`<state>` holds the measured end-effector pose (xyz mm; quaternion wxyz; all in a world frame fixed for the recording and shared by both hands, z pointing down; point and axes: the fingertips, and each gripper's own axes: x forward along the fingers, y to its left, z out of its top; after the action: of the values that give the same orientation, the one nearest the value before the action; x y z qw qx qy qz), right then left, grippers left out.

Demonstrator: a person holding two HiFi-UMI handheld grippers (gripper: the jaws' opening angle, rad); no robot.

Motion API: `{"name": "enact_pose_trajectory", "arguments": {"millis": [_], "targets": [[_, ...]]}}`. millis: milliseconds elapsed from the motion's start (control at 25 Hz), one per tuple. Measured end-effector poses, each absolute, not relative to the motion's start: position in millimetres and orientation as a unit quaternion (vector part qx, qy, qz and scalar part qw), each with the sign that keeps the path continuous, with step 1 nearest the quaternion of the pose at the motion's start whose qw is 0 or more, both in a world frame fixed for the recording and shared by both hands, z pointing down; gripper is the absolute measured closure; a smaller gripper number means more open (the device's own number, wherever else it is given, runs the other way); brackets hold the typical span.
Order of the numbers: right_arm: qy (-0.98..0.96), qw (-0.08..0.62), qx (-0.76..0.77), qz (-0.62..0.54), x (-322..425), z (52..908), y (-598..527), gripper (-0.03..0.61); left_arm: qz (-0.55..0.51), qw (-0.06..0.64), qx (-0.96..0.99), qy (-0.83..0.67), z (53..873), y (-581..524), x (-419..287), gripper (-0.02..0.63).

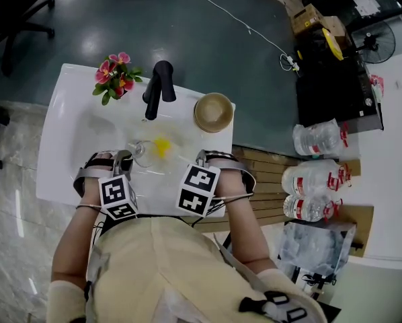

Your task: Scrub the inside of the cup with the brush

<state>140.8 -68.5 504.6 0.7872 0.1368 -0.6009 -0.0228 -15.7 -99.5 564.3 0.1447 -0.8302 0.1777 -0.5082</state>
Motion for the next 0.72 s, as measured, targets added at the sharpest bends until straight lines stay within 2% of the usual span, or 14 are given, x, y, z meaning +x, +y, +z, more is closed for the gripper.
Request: {"name": "enact_pose_trajectory", "arguments": {"millis": [720], "targets": [[-0.661,0.741,0.106,-0.056,89.2,494.1,-51.3,0.532,-0.503,0.075,-0.834,0.213,562.5,-110.8,-20.7,0.558]]}}
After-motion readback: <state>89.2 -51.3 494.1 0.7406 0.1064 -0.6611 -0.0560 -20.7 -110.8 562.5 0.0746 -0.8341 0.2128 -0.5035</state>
